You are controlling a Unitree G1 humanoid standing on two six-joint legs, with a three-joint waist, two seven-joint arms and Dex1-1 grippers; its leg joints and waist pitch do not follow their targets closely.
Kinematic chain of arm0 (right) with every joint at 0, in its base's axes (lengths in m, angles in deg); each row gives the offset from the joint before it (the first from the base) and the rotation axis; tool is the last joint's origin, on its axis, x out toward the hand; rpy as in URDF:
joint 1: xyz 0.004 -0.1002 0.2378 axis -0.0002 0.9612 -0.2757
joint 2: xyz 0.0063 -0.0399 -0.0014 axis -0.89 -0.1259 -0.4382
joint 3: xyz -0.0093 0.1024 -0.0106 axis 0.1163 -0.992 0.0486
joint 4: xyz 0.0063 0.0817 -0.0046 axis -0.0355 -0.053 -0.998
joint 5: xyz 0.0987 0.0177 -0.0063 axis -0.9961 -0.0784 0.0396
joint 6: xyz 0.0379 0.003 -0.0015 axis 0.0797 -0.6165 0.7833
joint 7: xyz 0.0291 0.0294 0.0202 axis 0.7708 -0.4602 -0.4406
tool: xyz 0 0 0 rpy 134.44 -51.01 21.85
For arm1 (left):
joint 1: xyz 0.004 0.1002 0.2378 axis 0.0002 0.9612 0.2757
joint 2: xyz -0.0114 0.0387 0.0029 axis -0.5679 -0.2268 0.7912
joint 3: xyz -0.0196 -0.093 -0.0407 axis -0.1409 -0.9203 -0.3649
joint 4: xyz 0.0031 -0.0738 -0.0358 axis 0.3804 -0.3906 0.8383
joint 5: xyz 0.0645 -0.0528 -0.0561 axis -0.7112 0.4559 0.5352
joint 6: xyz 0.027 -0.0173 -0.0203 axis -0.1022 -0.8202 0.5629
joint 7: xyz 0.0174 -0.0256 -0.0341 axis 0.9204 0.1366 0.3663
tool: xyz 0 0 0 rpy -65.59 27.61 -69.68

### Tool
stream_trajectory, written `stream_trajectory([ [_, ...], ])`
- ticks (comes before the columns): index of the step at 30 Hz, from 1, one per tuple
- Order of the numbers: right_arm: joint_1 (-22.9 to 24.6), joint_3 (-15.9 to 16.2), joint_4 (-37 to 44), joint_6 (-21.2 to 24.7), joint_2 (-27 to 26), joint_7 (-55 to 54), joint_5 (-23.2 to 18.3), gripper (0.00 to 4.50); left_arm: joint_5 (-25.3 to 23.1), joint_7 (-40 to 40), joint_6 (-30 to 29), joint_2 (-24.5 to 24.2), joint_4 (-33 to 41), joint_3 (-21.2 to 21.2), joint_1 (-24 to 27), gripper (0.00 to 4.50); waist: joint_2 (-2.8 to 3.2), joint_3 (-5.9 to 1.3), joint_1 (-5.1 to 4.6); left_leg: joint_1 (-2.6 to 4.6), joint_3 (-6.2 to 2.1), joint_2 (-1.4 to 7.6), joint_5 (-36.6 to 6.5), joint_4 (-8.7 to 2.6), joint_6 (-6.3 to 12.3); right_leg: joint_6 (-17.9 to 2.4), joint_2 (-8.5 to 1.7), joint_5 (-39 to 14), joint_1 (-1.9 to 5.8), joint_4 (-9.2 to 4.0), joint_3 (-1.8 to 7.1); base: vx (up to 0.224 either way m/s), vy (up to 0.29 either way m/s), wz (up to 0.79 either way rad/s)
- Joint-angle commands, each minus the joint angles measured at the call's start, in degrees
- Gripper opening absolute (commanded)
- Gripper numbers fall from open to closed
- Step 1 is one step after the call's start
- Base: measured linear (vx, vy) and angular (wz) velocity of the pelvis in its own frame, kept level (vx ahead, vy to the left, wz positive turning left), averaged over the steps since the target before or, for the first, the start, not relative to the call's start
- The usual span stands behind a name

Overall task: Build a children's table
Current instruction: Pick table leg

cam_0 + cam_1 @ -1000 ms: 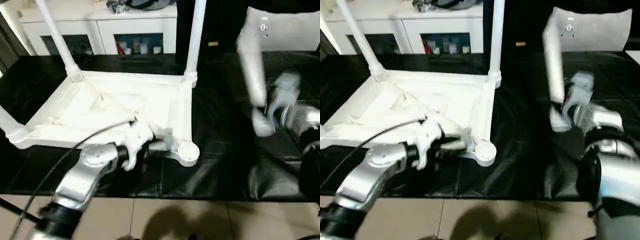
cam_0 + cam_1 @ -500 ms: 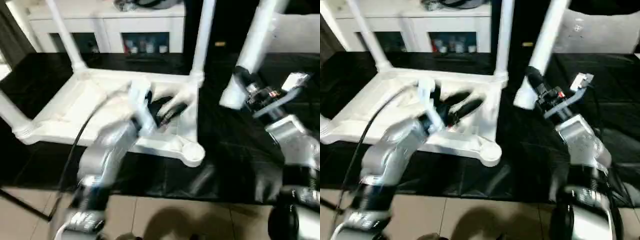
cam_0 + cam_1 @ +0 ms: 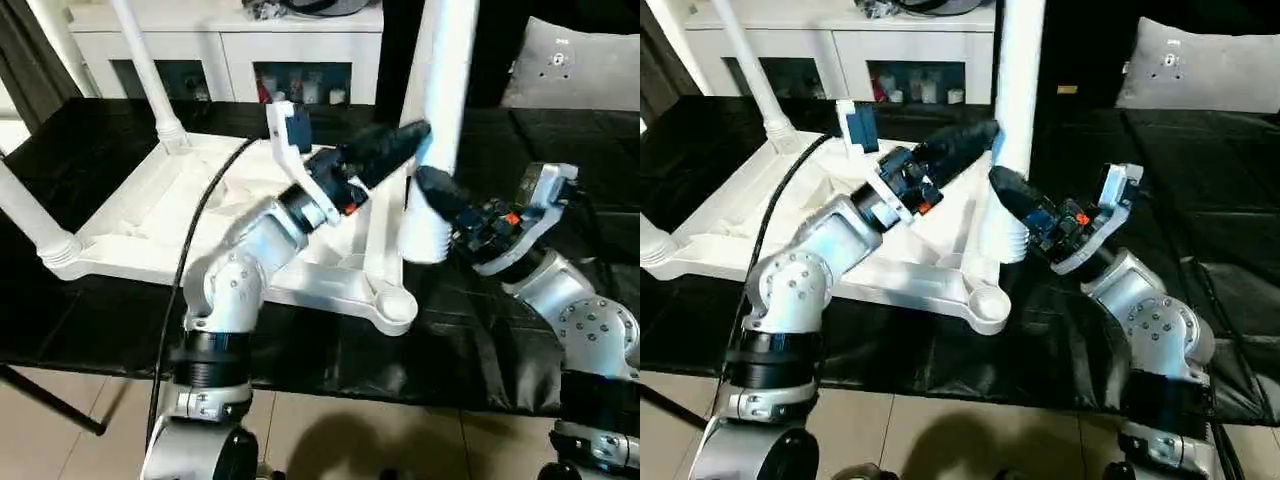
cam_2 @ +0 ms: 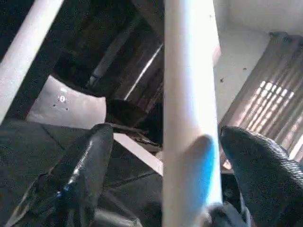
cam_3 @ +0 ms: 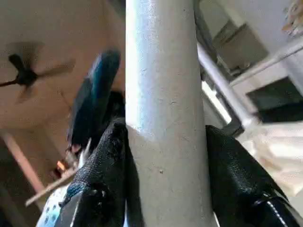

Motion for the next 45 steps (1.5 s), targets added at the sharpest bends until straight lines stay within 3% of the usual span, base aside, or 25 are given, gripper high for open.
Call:
stream_trajectory([
  [1, 0.16, 2.22, 1.35, -1.1, 0.47, -0.29, 2.74, 1.89, 0.05, 1.38, -0.19, 0.26, 0.15, -0.32, -0.66, 4.4, -1.62, -4.38, 0.13, 0.15, -0.68, 2.39, -4.2, -3.97, 4.53, -6.79, -3.24, -19.99, 3.76, -4.31, 2.38, 0.0, 0.0, 0.0],
  [3, 0.46, 3.78, 1.62, -2.29, 0.65, -0.91, 4.13, 1.89, -1.54, 1.5, 0.53, -0.15, -0.05, 0.84, -0.6, 4.5, -1.59, -4.35, 0.19, 0.12, -0.7, 2.42, -3.88, -3.98, 4.42, -6.65, -3.29, -19.72, 3.71, -4.28, 2.44, 0.0, 0.0, 0.0],
  [7, 1.04, 8.96, 3.29, -8.12, 0.48, -2.08, 10.83, 1.89, -6.64, 3.0, 5.84, 0.83, -1.28, 3.74, -0.05, 4.5, -1.56, -4.21, 0.07, 0.15, -0.74, 2.44, -4.64, -4.05, 4.14, -5.26, -3.29, -20.89, 3.71, -4.55, 2.45, 0.0, 0.0, 0.0],
  [8, 1.01, 9.01, 3.23, -8.29, 0.39, -2.24, 10.99, 1.89, -6.88, 3.03, 6.21, 0.88, -1.31, 3.84, -0.02, 4.33, -1.59, -4.18, 0.07, 0.12, -0.74, 2.41, -4.75, -4.06, 3.98, -5.15, -3.34, -21.17, 3.7, -4.63, 2.43, 0.0, 0.0, 0.0],
  [10, 0.69, 10.54, 1.73, -12.95, -1.17, -4.9, 15.15, 1.89, -10.53, 4.97, 12.29, 2.63, -1.71, 5.18, 0.34, 4.16, -1.59, -4.22, -0.05, 0.13, -0.77, 2.4, -5.43, -4.1, 3.63, -4.79, -3.35, -21.5, 3.7, -4.69, 2.45, 0.0, 0.0, 0.0],
  [12, 0.72, 11.43, 1.0, -14.27, -1.58, -5.33, 16.68, 1.89, -11.09, 5.67, 13.88, 3.49, -1.75, 5.39, 0.53, 4.1, -1.62, -4.2, -0.15, 0.09, -0.78, 2.39, -5.86, -4.15, 3.48, -4.64, -3.36, -21.38, 3.71, -4.63, 2.44, 0.0, 0.0, 0.0],
  [13, 0.9, 12.78, 0.13, -15.58, -1.82, -5.38, 18.24, 1.89, -11.26, 6.04, 15.92, 4.8, -1.7, 5.36, 0.85, 3.84, -1.28, -4.22, -0.12, 0.17, -0.84, 2.45, -6.19, -4.19, 3.51, -4.81, -3.38, -21.39, 3.75, -4.58, 2.44, 0.0, 0.0, 0.0],
  [14, 1.0, 13.39, -0.23, -16.31, -1.88, -5.35, 18.87, 1.89, -11.25, 6.14, 16.85, 5.47, -1.68, 5.22, 0.99, 3.76, -1.38, -4.2, -0.24, 0.13, -0.83, 2.49, -6.31, -4.18, 3.54, -4.86, -3.3, -21.18, 3.7, -4.62, 2.45, 0.0, 0.0, 0.0],
  [16, 0.94, 14.09, -1.35, -17.98, -2.29, -5.56, 19.8, 1.89, -10.58, 7.29, 18.35, 7.45, -1.48, 4.39, 1.34, 3.68, -1.41, -4.18, -0.33, 0.09, -0.8, 2.52, -6.64, -4.18, 3.83, -5.65, -3.31, -20.24, 3.75, -4.47, 2.48, 0.0, 0.0, 0.0],
  [23, 0.47, 14.45, -3.36, -21.1, -3.31, -6.78, 21.65, 1.89, -10.45, 7.36, 20.71, 7.47, -2.21, 5.7, 2.05, 3.08, -1.22, -4.28, -0.32, 0.2, -0.81, 2.66, -6.28, -4.14, 4.61, -7.29, -3.25, -17.44, 3.76, -4.09, 2.59, 0.0, 0.0, 0.0],
  [24, 0.31, 14.58, -3.76, -21.65, -3.32, -6.74, 21.86, 1.89, -10.32, 7.39, 21.28, 7.27, -2.59, 5.94, 2.05, 3.02, -0.77, -4.33, -0.17, 0.24, -0.88, 2.65, -6.35, -4.1, 4.54, -7.46, -3.33, -17.27, 3.77, -4.04, 2.6, 0.0, 0.0, 0.0],
  [25, 0.2, 14.75, -3.89, -21.97, -3.29, -6.59, 21.95, 1.89, -10.34, 7.26, 21.72, 6.99, -3.13, 6.19, 2.04, 2.97, -1.02, -4.32, -0.31, 0.17, -0.83, 2.63, -6.39, -4.1, 4.58, -7.47, -3.23, -16.74, 3.85, -4.06, 2.6, 0.0, 0.0, 0.0],
  [29, 0.14, 15.21, -4.02, -22.4, -3.27, -6.28, 22.16, 1.89, -10.49, 7.25, 22.29, 6.91, -3.69, 6.47, 2.17, 2.61, -1.01, -4.36, -0.31, 0.23, -0.88, 2.73, -6.51, -4.12, 4.59, -7.95, -3.26, -16.07, 3.91, -3.91, 2.66, 0.0, 0.0, 0.0],
  [30, 0.1, 15.32, -4.01, -22.44, -3.27, -6.27, 22.19, 1.89, -10.43, 7.37, 22.32, 6.96, -3.76, 6.48, 2.12, 2.57, -0.54, -4.37, -0.23, 0.27, -0.91, 2.71, -6.53, -4.1, 4.6, -8.09, -3.31, -15.84, 3.9, -3.86, 2.64, 0.0, 0.0, 0.0],
  [31, 0.05, 15.47, -4.06, -22.64, -3.34, -6.27, 22.31, 1.89, -10.26, 7.52, 22.5, 7.0, -3.95, 6.59, 2.08, 2.47, -0.85, -4.4, -0.37, 0.22, -0.84, 2.68, -6.47, -4.04, 4.64, -8.19, -3.23, -15.38, 3.96, -3.89, 2.64, 0.0, 0.0, 0.0],
  [38, -0.01, 15.86, -4.22, -23.15, -3.39, -6.07, 22.46, 1.89, -9.93, 7.81, 23.16, 6.87, -4.66, 7.0, 2.17, 1.93, -0.66, -4.37, -0.31, 0.3, -0.89, 2.74, -6.96, -4.09, 4.57, -8.43, -3.27, -15.89, 3.97, -3.9, 2.63, 0.0, 0.0, 0.0],
  [45, -0.33, 16.55, -4.69, -23.92, -2.93, -7.04, 24.41, 1.89, -10.25, 8.9, 23.56, 6.44, -5.6, 6.8, 1.91, 1.83, -0.81, -4.45, -0.36, 0.28, -0.83, 2.66, -6.57, -3.99, 4.48, -8.61, -3.24, -14.96, 4.01, -3.78, 2.64, 0.0, 0.0, 0.0],
])
